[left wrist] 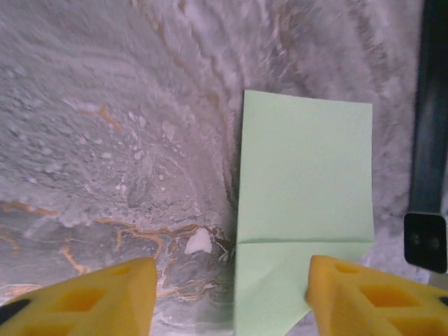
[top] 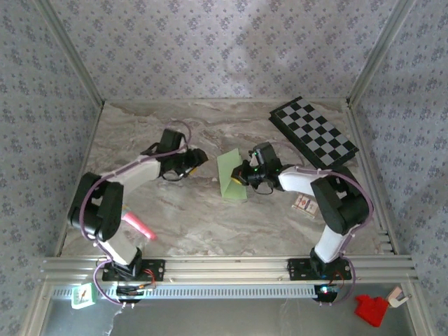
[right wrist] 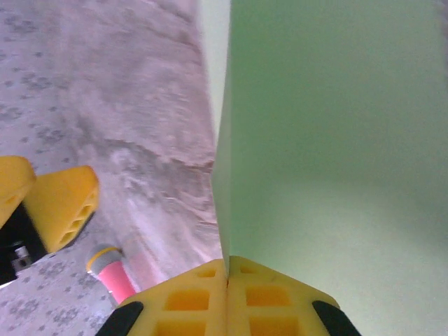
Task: Fold a paper plane with a square sheet of paper (pick it up from the middle)
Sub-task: Pick up the paper from the center of the table, then turn over the paper at the center of the table.
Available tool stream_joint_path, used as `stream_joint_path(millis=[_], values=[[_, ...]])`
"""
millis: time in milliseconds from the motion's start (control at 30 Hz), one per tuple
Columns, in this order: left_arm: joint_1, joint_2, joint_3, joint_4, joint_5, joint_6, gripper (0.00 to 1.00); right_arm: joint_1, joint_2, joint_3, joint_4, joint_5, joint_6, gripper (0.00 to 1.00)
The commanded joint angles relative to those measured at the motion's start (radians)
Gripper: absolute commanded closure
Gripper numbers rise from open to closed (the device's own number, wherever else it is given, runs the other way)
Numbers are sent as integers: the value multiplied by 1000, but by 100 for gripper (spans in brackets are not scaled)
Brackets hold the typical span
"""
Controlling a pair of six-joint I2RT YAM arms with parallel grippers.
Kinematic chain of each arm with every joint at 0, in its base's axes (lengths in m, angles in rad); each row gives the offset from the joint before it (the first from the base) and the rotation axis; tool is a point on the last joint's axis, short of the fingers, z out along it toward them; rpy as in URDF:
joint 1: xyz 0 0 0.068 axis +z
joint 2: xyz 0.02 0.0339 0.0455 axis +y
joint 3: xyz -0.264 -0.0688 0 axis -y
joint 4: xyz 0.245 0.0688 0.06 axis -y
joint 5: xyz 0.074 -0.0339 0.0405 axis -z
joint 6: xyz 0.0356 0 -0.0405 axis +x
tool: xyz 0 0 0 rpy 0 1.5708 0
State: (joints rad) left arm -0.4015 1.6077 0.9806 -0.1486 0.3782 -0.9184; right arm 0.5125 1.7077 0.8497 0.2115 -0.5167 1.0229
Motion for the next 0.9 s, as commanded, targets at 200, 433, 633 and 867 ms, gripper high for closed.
stream_joint_path(millis=[200,433,633,867], values=[[-5,-100,-145,455,259,-170,6,-62,-29,64,294,-191,136,94],[-43,-51,-142,600,322,-251,6,-65,-3,72,455,-235,259,93],[-46,-50,-146,656,347,-278,18,-70,-4,52,478,-247,276,91],[-48,-56,-164,704,354,-305,40,-75,-1,37,483,-255,279,90]])
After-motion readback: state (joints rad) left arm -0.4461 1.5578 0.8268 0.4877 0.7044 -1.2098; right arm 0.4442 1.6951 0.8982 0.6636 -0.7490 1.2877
